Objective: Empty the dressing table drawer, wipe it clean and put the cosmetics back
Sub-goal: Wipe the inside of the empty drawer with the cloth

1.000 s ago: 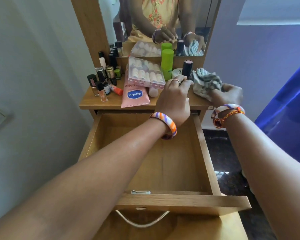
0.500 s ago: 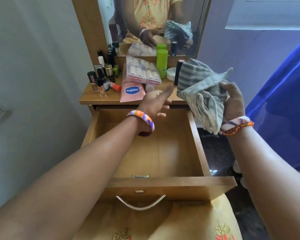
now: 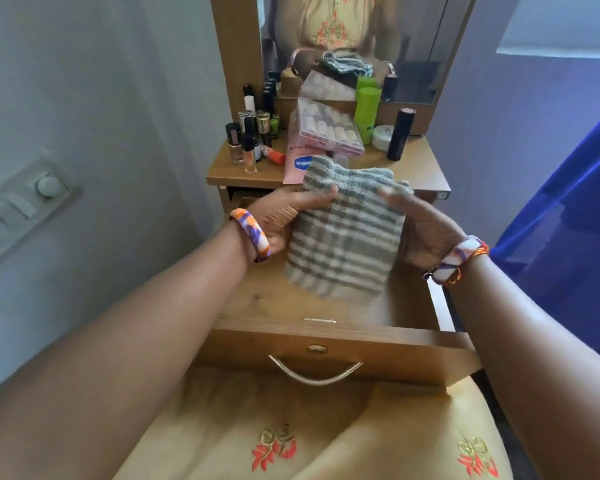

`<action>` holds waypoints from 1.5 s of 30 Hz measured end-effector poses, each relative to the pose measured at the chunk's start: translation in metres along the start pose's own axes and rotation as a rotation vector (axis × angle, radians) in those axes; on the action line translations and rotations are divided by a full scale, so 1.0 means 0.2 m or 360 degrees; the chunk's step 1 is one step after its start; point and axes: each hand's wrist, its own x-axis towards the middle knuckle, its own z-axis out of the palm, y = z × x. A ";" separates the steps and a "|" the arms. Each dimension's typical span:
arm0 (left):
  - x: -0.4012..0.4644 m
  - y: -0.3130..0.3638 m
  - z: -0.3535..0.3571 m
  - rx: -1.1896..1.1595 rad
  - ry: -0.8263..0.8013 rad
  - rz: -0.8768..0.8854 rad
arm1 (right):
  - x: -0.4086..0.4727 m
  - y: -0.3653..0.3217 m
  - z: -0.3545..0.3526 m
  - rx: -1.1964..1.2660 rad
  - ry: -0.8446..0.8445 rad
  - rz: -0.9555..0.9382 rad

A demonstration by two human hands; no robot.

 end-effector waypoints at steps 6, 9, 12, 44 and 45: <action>-0.02 -0.04 -0.08 -0.0107 0.0075 -0.0143 | 0.06 0.06 0.01 -0.0072 0.0020 0.0037; -0.03 -0.10 -0.10 0.0056 0.0130 -0.0252 | 0.05 0.08 0.04 -0.0100 0.0087 0.0110; -0.07 -0.16 -0.12 0.0469 0.0159 -0.0448 | 0.03 0.10 0.03 -0.0241 0.0271 0.0282; 0.06 -0.23 -0.47 0.1502 0.1293 -0.0563 | 0.72 0.56 0.40 -0.2902 0.0192 0.0376; 0.05 -0.22 -0.46 0.1510 0.1297 -0.0559 | 0.72 0.55 0.43 -0.2930 0.0112 0.0313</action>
